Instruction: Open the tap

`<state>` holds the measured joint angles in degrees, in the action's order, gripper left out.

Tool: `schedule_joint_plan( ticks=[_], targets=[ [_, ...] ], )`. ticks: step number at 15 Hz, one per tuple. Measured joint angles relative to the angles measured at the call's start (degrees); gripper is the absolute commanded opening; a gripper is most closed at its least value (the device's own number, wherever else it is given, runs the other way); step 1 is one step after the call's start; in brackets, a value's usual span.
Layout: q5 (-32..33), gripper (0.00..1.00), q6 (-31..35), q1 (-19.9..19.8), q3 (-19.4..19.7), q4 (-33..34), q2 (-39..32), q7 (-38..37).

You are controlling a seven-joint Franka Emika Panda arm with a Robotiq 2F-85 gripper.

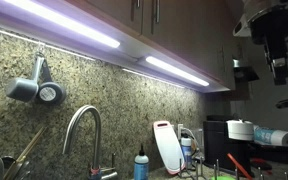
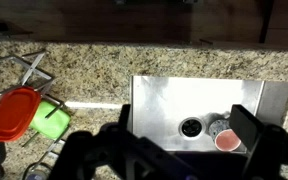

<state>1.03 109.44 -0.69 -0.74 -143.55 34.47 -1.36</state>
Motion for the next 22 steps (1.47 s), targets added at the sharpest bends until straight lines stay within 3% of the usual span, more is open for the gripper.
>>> schedule_joint_plan(
  ticks=[15,22],
  targets=[
    [0.0,1.00,0.2,0.0,0.0,0.0,-0.1,-0.2],
    [1.4,1.00,13.9,-0.1,-0.8,-1.2,-4.2,-1.0]
  ],
)
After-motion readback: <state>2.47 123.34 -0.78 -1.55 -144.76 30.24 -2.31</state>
